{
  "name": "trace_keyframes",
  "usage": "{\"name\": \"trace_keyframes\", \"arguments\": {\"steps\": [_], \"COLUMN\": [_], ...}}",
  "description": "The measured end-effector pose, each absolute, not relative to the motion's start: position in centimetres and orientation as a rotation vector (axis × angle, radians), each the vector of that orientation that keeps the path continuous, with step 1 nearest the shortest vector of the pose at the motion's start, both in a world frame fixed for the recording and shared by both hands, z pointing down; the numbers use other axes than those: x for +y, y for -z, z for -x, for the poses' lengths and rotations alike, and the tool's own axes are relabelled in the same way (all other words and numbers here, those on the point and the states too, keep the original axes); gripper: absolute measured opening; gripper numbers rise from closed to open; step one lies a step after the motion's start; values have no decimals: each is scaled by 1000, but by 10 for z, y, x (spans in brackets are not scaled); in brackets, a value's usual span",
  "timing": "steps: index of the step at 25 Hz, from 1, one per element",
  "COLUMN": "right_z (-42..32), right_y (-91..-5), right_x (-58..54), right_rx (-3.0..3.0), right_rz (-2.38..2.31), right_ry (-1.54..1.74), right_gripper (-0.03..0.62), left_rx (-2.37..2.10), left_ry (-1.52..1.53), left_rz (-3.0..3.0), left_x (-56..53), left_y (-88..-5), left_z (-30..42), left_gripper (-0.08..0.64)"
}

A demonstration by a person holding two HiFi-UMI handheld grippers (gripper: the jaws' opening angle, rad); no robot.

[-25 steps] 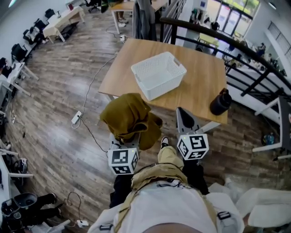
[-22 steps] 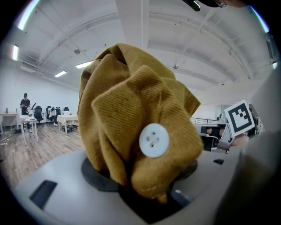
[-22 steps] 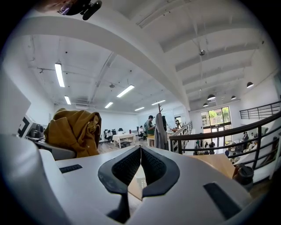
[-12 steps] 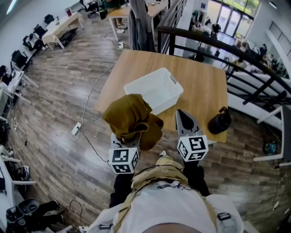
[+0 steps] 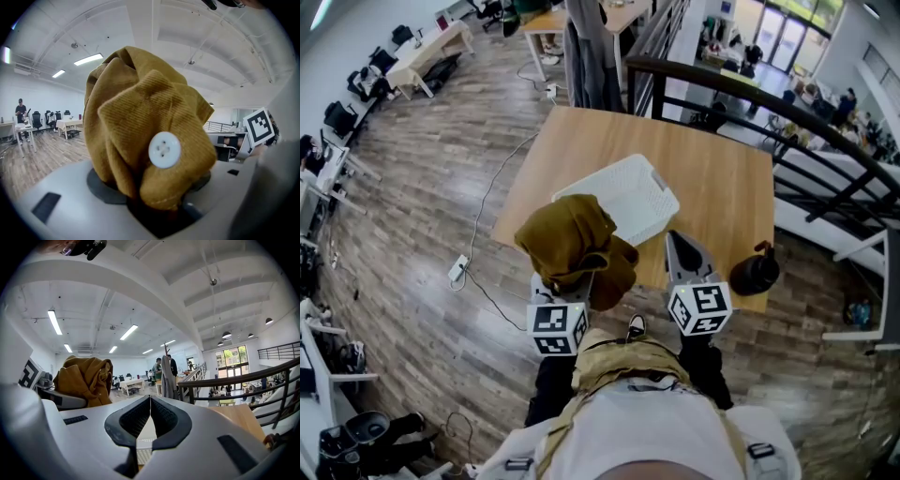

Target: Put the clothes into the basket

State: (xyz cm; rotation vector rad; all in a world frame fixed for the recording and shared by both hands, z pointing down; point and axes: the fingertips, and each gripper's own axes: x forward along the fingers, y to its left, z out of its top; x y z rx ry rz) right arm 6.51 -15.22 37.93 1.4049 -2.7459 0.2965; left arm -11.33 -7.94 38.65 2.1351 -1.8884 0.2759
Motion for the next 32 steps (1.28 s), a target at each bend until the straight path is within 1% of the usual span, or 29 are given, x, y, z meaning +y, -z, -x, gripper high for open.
{"name": "trace_keyframes", "arguments": {"steps": [7, 14, 27, 32], "right_z": [-51, -33, -18, -7], "right_y": [-390, -380, -434, -443], "right_x": [-165, -179, -193, -200], "right_rx": [-2692, -2664, -2598, -2599], "right_rz": [-1450, -1450, -1398, -1370], "right_ry": [-364, -338, -533, -544], "right_gripper": [21, 21, 21, 21], "left_rx": [-1823, -1743, -1716, -1727], "left_ry": [-316, -380, -555, -585], "left_rz": [-2162, -2173, -2143, -2142], "left_x": [-98, -128, -153, -167], "left_y": [-396, -409, -441, -446], "left_z": [126, 128, 142, 150], "left_gripper": [278, 278, 278, 278]}}
